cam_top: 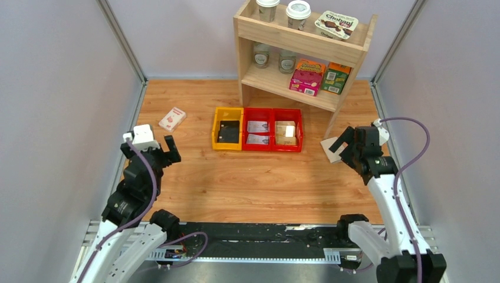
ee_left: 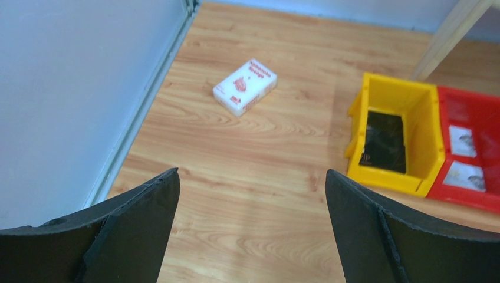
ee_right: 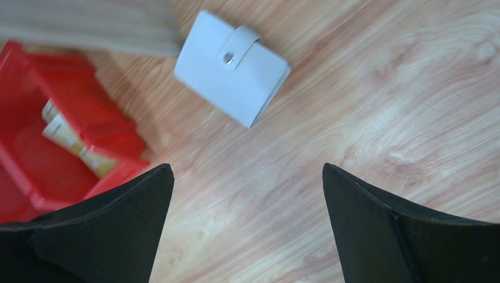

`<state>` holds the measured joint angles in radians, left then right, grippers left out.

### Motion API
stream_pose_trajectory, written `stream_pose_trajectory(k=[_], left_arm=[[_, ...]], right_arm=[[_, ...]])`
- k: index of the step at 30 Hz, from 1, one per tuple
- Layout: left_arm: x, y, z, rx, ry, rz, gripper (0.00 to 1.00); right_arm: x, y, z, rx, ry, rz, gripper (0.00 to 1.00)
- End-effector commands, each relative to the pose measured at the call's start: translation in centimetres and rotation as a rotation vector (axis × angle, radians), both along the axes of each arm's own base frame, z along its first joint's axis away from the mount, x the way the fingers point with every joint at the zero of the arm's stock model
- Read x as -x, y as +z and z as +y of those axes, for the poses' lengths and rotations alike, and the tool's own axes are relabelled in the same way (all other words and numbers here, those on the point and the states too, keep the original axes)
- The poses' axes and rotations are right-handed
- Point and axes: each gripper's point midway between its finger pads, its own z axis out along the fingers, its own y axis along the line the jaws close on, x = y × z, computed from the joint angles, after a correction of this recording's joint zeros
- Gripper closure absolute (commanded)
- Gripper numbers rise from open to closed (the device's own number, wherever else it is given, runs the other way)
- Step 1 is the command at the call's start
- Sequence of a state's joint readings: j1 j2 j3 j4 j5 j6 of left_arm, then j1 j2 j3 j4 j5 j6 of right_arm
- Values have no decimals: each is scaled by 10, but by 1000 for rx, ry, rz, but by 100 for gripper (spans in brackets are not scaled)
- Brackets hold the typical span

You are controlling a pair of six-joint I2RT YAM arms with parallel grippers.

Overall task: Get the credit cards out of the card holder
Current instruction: Move the card holder to the center of the board.

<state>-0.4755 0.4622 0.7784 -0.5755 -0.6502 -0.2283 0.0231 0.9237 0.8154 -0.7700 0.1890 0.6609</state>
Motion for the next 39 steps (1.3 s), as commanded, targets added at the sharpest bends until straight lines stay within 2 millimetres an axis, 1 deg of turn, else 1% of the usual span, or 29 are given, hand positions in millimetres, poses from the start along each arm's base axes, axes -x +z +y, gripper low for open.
stream_pose_trajectory(k=[1,3,6,10,13,16,19,20,21,23,24,27,30,39], left_arm=[[-5,-14,-10,-36,-45,92,0],[-6,-17,-10,-52,-45,115,1],[-6,-19,-7,-67,-35,123,1],[-4,-22,-5,-75,-33,118,1],[-4,-23,-7,-71,-44,113,1],[-4,-22,-8,-67,-55,109,1],[-5,-24,-10,-67,-62,116,1],[-5,-24,-11,-67,-67,117,1],[-5,-25,-11,-68,-69,120,1],[-5,-25,-12,-66,-73,120,1],[-5,-24,-12,-65,-71,119,1],[-5,-25,-13,-65,-76,120,2],[-6,-25,-13,-67,-76,122,2],[-7,-28,-15,-69,-84,132,2]], right_arm=[[-30,8,-23,-39,-107,-17,0],[-41,-8,-31,-64,-121,-5,0],[-58,-24,-36,-144,-137,-55,0],[-71,-42,-55,-148,-184,-104,2],[-82,-52,-57,-207,-151,-150,11],[-83,-66,-63,-238,-157,-160,22],[-84,-77,-66,-269,-148,-179,28],[-82,-83,-66,-286,-146,-169,31],[-87,-83,-68,-297,-131,-198,33],[-87,-91,-68,-333,-127,-195,39],[-89,-94,-66,-351,-116,-197,44],[-88,-104,-66,-392,-107,-195,51],[-87,-110,-67,-420,-102,-207,54],[-84,-107,-58,-450,-64,-234,61]])
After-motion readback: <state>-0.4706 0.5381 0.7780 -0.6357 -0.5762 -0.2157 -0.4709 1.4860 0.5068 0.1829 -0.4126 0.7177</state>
